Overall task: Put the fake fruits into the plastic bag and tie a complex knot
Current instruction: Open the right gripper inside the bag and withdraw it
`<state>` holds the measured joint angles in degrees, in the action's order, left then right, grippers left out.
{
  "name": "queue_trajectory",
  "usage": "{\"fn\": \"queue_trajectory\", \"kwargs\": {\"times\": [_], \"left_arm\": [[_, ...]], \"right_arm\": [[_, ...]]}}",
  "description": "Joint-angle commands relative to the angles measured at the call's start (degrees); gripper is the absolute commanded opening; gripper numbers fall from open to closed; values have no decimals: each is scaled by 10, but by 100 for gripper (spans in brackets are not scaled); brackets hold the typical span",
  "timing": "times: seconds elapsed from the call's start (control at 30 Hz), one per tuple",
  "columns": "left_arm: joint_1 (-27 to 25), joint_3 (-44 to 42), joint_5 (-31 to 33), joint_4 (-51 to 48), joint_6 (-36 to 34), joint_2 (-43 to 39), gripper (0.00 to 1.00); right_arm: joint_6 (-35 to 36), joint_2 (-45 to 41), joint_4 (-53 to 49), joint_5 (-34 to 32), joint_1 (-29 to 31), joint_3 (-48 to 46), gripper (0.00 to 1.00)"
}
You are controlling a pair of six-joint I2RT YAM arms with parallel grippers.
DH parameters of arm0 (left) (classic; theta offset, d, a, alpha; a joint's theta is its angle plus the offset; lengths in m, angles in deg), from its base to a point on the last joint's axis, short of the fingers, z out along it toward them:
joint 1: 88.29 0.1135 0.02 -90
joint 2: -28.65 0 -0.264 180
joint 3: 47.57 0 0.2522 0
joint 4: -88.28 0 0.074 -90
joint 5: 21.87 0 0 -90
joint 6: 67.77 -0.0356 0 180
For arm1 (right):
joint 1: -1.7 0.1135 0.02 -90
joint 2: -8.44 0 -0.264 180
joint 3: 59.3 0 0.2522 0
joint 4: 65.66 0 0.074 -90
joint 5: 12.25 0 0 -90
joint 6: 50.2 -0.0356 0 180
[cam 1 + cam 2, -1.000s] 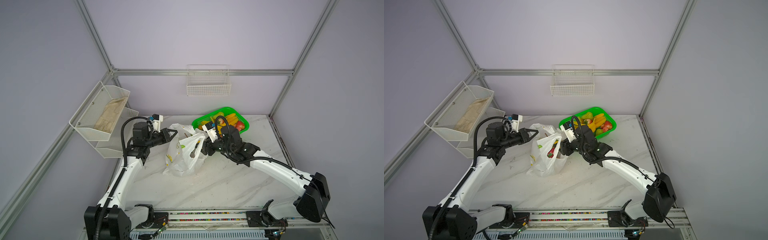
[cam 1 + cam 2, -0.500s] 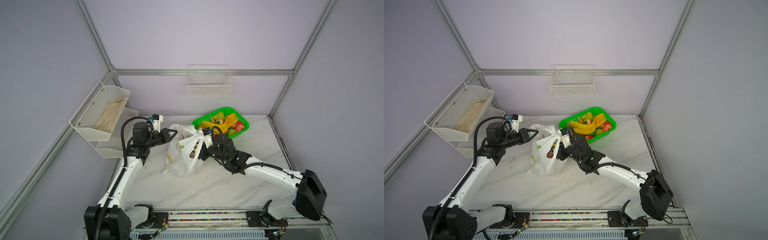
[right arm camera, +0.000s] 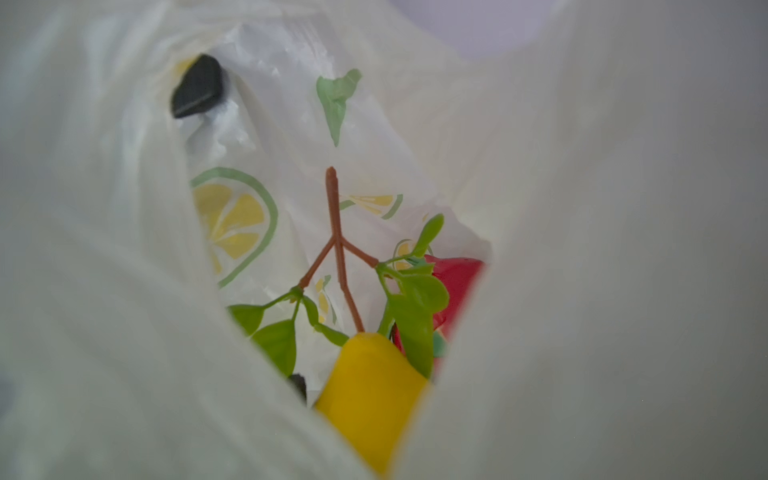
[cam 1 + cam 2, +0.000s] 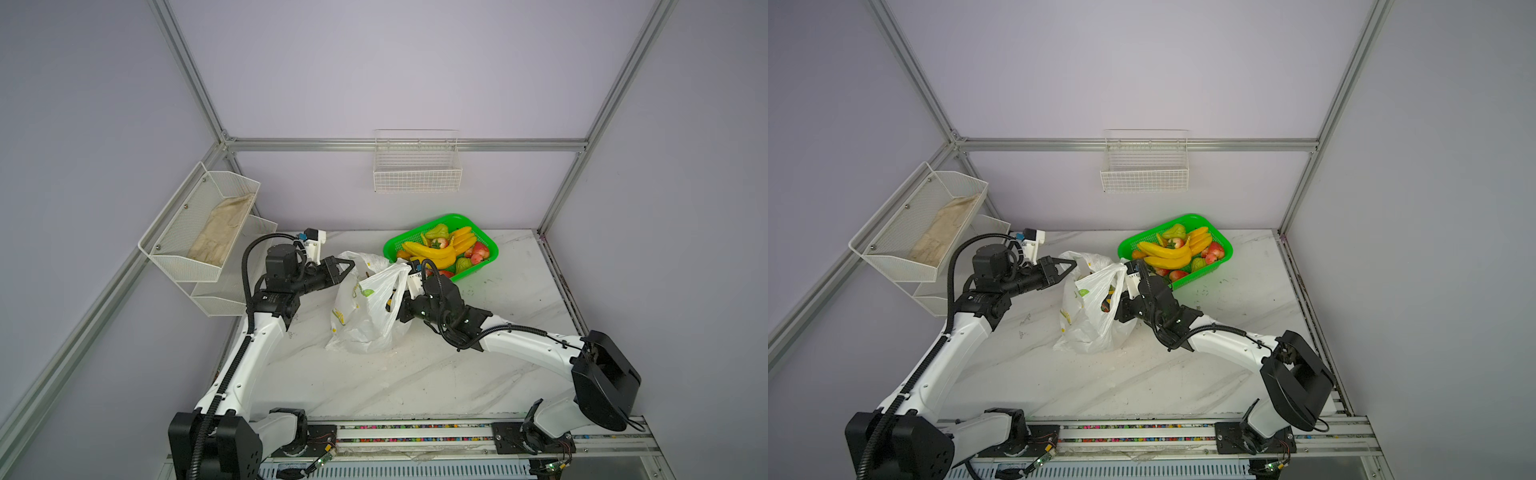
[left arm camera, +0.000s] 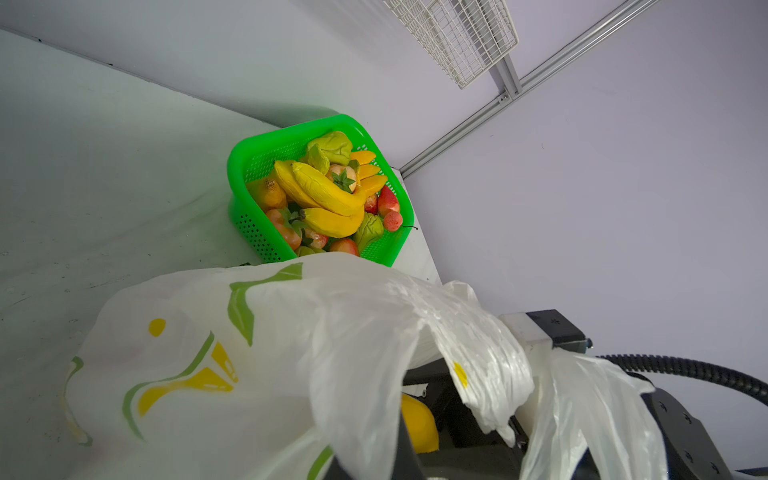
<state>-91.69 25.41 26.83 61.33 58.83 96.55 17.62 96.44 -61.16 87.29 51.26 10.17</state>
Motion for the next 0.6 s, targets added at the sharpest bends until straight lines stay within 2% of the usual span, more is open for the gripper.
{"fn": "queue_trajectory", "kwargs": {"times": [0.0,0.17,0.37,0.57], "left_arm": [[-2,-15,-4,8,-9,-7,0],[-2,-17,4,9,-14,-12,0],[-2,-16,8,6,-15,-11,0],[2,-12,36,-13,-25,-21,0]], "right_arm": [[-20,21,25,-17,3,7,46],[-7,31,11,7,3,22,62],[20,-13,-27,-39,2,10,80],[57,-58,-70,-36,-1,9,83]]}}
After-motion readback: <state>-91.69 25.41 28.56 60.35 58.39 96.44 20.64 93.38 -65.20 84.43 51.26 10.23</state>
